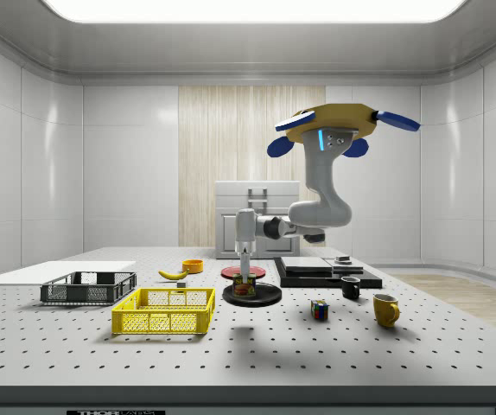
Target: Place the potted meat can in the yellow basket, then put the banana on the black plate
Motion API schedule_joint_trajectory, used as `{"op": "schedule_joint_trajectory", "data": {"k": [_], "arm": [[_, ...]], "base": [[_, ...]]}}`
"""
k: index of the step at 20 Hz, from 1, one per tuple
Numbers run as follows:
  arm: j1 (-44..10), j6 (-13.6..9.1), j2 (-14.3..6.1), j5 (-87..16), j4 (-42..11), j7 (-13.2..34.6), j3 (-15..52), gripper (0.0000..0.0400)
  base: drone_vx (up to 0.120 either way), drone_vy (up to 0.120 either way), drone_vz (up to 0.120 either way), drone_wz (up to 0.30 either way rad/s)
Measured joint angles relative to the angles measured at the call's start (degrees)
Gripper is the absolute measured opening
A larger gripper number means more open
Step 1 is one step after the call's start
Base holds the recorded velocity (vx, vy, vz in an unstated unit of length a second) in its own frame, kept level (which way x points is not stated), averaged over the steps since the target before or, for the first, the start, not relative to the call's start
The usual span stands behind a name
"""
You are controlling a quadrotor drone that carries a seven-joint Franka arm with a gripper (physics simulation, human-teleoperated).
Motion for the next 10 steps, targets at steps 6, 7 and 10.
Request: {"op": "schedule_joint_trajectory", "data": {"k": [6, 7, 10], "arm": [[-0.15, 0.49, -0.55, 0.31, 0.02, 0.14, 0.18, 0.0291], [-0.17, 0.57, -0.64, 0.35, 0.02, 0.16, 0.2, 0.0291], [-0.24, 0.81, -0.9, 0.48, 0.03, 0.22, 0.26, 0.0291]], "base": [[0.12, 0.0, 0.0, 0.0], [0.12, 0.0, 0.0, 0.0], [0.12, 0.0, 0.0, 0.0]]}}
